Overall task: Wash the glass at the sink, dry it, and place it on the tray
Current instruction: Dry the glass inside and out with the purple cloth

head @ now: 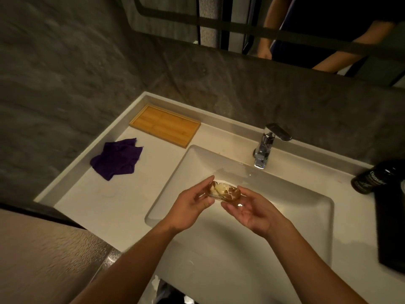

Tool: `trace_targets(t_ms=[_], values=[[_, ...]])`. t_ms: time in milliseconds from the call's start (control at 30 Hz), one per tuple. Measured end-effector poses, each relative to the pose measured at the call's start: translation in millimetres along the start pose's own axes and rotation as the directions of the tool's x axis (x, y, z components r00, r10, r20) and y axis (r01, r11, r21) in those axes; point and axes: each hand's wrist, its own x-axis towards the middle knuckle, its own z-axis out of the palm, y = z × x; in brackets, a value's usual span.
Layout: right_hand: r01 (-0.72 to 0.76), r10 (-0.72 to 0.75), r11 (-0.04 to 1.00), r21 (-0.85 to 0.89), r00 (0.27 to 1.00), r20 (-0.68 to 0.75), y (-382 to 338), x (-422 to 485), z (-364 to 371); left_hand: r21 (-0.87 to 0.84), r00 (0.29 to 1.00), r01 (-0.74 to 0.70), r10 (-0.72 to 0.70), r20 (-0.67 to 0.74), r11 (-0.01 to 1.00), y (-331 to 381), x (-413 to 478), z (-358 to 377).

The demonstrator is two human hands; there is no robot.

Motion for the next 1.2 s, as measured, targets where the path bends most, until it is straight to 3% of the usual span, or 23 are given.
trace_targets(t_ms=[100,267,400,467,567,633,700,867,933,1067,1200], values=[[0.118,-0.116,0.992,0.037,0.992,-0.058,9,8,17,-0.061,1.0,0.022,-0.023,-0.015,0.998,-11,0,-13],[0.353,-0.385,0.912,-0.211,0.913,-0.134,32,30,48,-0.11,0.992,0.094,-0.102,-0.072,0.99,-26,6,-67],[0.466,-0.52,0.84,-0.278,0.837,-0.168,51,49,74,0.162,0.94,0.152,-0.091,-0.33,0.975,-42,30,-143],[0.488,-0.545,0.826,-0.282,0.818,-0.184,58,57,86,0.405,0.898,0.228,-0.031,-0.439,0.886,-53,46,-186],[0.509,-0.567,0.816,-0.273,0.798,-0.204,66,67,105,0.683,0.862,0.407,-0.008,-0.507,0.606,-67,67,-235],[0.52,-0.577,0.811,-0.267,0.786,-0.221,72,70,118,0.753,0.856,0.485,-0.065,-0.513,0.444,-76,76,-250],[0.526,-0.582,0.81,-0.259,0.775,-0.247,76,74,127,0.782,0.865,0.487,-0.091,-0.494,0.389,-86,80,-256],[0.538,-0.589,0.807,-0.243,0.759,-0.276,84,83,140,0.745,0.908,0.376,-0.057,-0.416,0.552,-97,83,-261],[0.548,-0.606,0.794,-0.264,0.749,-0.267,87,86,148,0.642,0.908,0.36,-0.096,-0.408,0.677,-96,81,-260],[0.572,-0.667,0.736,-0.361,0.705,-0.242,90,94,162,0.19,0.893,0.349,-0.264,-0.365,0.918,-80,68,-248],[0.588,-0.724,0.651,-0.48,0.67,-0.162,89,92,173,-0.231,0.896,0.33,-0.38,-0.229,0.915,-52,54,-222]])
